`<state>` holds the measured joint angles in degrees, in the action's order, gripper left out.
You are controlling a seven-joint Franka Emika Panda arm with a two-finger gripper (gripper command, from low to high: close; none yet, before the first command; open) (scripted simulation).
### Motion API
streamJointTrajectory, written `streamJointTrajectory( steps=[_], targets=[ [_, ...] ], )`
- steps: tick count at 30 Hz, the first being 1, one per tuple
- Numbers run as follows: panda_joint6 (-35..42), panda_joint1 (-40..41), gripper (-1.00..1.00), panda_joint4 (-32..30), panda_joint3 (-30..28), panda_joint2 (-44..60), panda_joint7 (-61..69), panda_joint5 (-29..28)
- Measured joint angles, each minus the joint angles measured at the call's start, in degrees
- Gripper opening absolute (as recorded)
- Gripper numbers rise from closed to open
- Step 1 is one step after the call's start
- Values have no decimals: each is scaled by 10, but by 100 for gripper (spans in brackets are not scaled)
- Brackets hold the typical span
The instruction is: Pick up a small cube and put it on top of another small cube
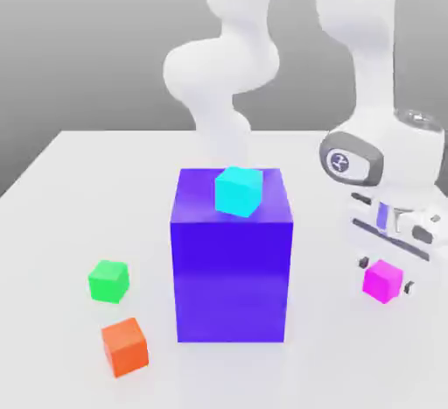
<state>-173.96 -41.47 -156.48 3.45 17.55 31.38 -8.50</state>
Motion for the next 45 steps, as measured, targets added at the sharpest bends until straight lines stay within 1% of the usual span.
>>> streamJointTrajectory(
  steps=[5,10,12,14,22,28,32,34,39,43,45],
  targets=[
    [0,-2,-100,0,-2,2,-1,0],
    [62,29,-100,-15,39,-77,31,42],
    [91,31,-100,-22,45,-113,43,58],
    [106,34,-100,-10,44,-133,42,66],
    [133,180,-100,29,-32,-191,-105,34],
    [151,279,-100,55,-83,-235,-200,41],
    [164,343,-100,61,-130,-265,-263,49],
    [172,384,-100,46,-156,-279,-298,43],
    [191,496,-100,-17,-215,-310,-390,15],
    [203,577,-100,-87,-240,-326,-449,-21],
    [194,596,-100,-110,-248,-317,-462,-29]
  ],
)
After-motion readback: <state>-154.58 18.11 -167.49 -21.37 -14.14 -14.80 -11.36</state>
